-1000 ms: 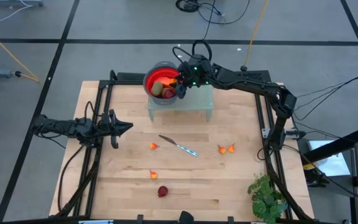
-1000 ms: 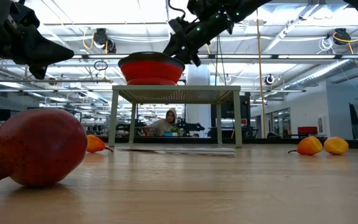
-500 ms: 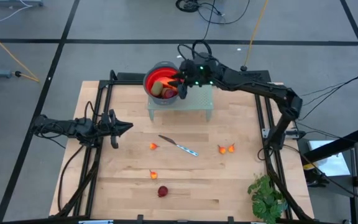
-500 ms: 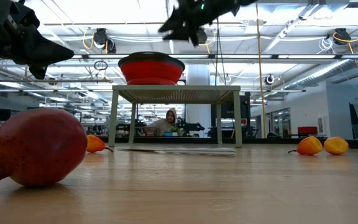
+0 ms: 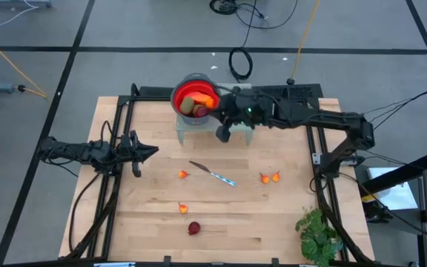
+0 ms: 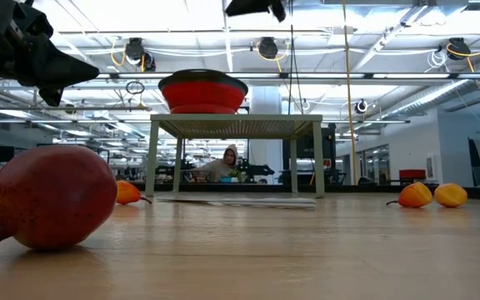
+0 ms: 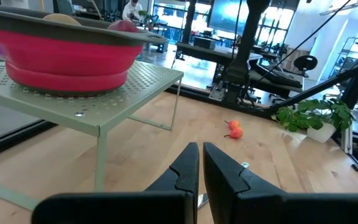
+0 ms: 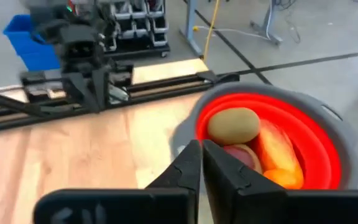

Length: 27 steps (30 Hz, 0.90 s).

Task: Pick & Place Fruit
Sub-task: Put the peach into the red strainer bowl

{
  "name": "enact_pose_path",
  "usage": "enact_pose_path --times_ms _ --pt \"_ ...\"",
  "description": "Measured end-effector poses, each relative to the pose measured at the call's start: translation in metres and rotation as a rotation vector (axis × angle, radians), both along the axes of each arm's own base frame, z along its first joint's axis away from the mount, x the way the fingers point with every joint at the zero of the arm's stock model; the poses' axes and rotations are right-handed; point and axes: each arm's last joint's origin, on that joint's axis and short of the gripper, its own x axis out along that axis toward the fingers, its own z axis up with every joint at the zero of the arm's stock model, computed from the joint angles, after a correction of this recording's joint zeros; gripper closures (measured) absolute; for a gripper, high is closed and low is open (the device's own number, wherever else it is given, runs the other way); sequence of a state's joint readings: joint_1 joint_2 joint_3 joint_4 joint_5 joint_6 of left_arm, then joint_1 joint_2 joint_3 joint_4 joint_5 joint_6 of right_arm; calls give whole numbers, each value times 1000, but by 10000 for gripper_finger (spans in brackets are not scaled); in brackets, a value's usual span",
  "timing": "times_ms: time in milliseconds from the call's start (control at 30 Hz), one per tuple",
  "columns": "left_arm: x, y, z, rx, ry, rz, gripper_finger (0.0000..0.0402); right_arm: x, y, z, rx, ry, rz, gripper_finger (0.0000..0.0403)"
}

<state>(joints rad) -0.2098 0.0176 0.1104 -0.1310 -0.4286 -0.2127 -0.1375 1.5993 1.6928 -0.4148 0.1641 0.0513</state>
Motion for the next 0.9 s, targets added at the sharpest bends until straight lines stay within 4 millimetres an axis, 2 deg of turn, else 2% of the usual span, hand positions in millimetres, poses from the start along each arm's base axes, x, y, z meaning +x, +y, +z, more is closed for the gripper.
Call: enact_pose_path --times_ms 167,433,733,900 --pt "0 0 0 1 3 0 380 -9 25 6 42 13 22 401" --pt "0 0 -1 2 10 -10 380 -20 60 -6 111 141 -61 402" --pt "0 0 -2 5 25 -11 380 -29 87 -16 229 211 -124 402" --pt "0 0 -4 7 39 -12 380 -41 100 -25 278 302 -207 402"
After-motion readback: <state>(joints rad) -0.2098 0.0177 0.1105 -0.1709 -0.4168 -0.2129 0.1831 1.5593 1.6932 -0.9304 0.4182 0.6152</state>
